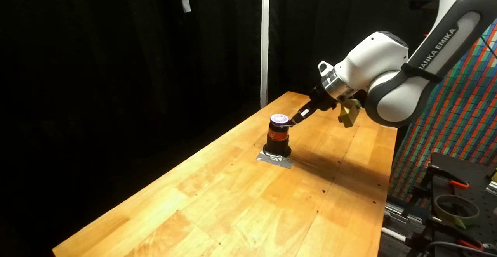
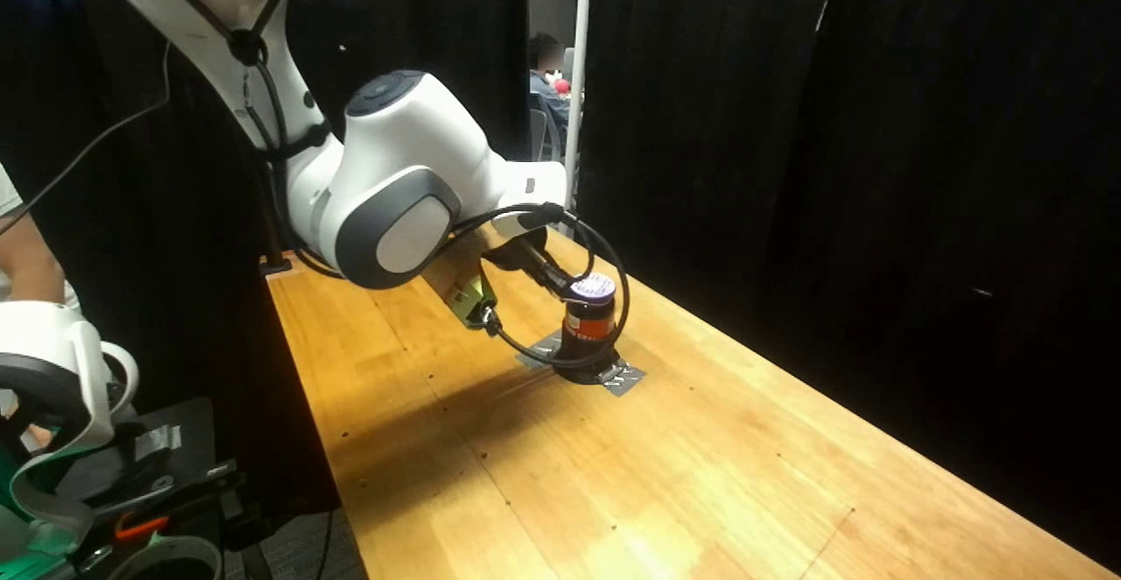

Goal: Put the elastic around the bottle

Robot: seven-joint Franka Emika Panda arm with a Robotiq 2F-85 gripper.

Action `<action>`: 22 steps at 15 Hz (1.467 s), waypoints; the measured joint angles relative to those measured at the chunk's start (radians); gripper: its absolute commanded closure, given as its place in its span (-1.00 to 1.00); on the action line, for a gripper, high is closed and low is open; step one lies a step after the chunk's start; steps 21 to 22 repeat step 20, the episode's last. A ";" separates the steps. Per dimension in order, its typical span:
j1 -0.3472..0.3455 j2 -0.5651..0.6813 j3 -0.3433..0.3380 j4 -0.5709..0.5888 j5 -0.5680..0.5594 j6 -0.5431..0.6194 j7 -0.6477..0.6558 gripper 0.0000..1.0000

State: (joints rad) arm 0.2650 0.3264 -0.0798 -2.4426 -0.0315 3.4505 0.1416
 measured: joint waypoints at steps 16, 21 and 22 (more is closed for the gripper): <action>-0.006 0.122 0.090 -0.082 0.143 0.571 -0.107 0.17; -0.029 0.127 0.114 -0.086 0.143 0.567 -0.105 0.16; -0.029 0.127 0.114 -0.086 0.143 0.567 -0.105 0.16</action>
